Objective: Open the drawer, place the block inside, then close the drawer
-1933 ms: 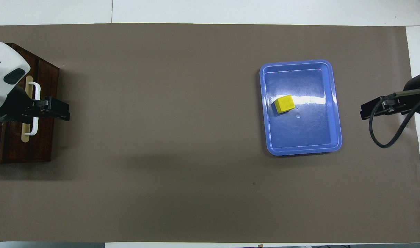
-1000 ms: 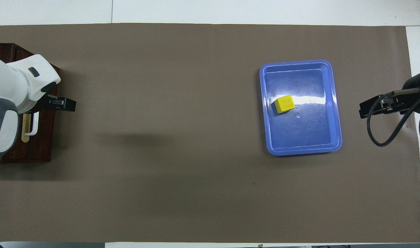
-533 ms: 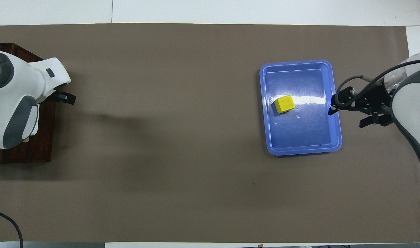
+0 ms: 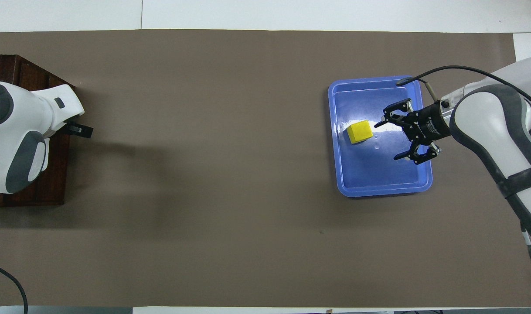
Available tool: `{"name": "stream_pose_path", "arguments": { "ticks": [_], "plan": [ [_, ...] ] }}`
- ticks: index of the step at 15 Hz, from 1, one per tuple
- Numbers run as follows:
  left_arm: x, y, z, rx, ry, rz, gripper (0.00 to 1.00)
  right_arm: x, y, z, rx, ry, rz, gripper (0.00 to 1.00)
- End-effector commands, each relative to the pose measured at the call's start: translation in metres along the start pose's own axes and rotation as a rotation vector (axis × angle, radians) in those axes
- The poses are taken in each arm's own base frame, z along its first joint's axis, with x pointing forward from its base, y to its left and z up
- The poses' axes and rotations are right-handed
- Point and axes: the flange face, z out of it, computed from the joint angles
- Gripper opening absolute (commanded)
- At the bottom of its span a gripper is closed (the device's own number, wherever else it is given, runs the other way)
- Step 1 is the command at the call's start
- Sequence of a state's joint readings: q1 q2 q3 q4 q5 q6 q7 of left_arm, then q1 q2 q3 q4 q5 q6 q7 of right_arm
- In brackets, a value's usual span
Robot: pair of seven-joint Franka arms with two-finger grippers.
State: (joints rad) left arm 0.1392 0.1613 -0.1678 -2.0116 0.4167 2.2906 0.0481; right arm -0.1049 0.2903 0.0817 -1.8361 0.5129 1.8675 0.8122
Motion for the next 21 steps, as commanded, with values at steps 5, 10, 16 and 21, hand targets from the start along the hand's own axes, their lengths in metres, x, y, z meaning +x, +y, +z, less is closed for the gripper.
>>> {"name": "stream_pose_path", "arguments": {
  "ticks": [5, 10, 16, 21],
  "plan": [
    [0.027, 0.149, -0.043, -0.033, 0.054, -0.256, 1.00, 0.038, -0.041, 0.023, 0.027, -0.105, 0.215, 1.00],
    [0.027, 0.162, -0.051, -0.027, 0.040, -0.264, 1.00, 0.053, -0.057, 0.032, -0.014, -0.165, 0.196, 1.00],
    [0.066, 0.147, -0.156, -0.136, -0.094, -0.425, 1.00, 0.078, -0.026, 0.062, -0.068, -0.247, 0.154, 1.00],
    [0.062, 0.180, -0.201, -0.188, -0.180, -0.927, 1.00, 0.075, -0.033, 0.061, -0.015, -0.289, 0.183, 1.00]
  ]
}}
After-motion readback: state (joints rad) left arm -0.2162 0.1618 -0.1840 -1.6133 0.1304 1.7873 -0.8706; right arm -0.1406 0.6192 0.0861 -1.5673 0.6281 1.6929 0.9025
